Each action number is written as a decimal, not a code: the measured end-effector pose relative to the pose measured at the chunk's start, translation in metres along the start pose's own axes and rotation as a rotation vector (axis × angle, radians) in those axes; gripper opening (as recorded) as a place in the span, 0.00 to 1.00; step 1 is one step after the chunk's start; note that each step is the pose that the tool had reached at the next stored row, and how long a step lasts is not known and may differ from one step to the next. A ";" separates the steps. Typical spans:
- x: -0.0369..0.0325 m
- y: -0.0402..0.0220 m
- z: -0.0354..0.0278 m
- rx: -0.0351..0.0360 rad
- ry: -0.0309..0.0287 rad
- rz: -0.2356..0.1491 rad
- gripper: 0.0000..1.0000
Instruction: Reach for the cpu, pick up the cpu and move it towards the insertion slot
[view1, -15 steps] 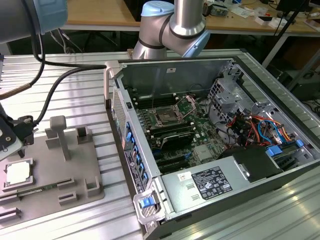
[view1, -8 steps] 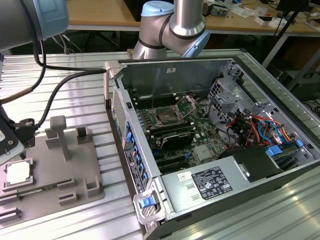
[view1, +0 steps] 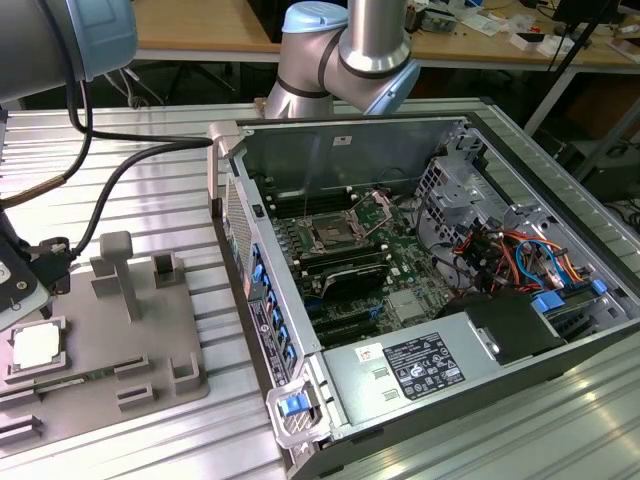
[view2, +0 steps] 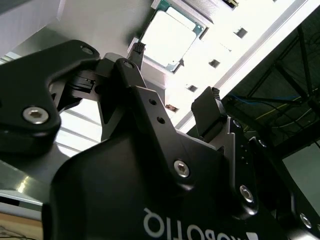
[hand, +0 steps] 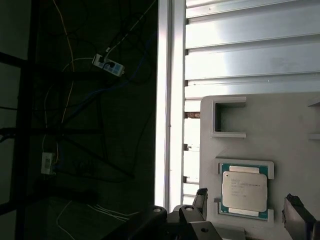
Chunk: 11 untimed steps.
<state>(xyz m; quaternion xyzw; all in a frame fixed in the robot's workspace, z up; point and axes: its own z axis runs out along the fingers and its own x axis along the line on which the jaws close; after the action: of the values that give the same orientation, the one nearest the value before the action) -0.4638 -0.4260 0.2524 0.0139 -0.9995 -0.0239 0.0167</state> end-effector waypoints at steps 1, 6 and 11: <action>0.0000 0.0000 0.0000 0.0000 0.0000 0.000 0.66; -0.0001 0.0000 0.0003 0.0000 0.0001 0.000 0.66; -0.0004 -0.0005 0.0093 -0.0001 -0.0001 0.000 0.66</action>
<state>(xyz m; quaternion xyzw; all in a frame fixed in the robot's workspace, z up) -0.4637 -0.4260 0.2431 0.0140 -0.9995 -0.0240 0.0166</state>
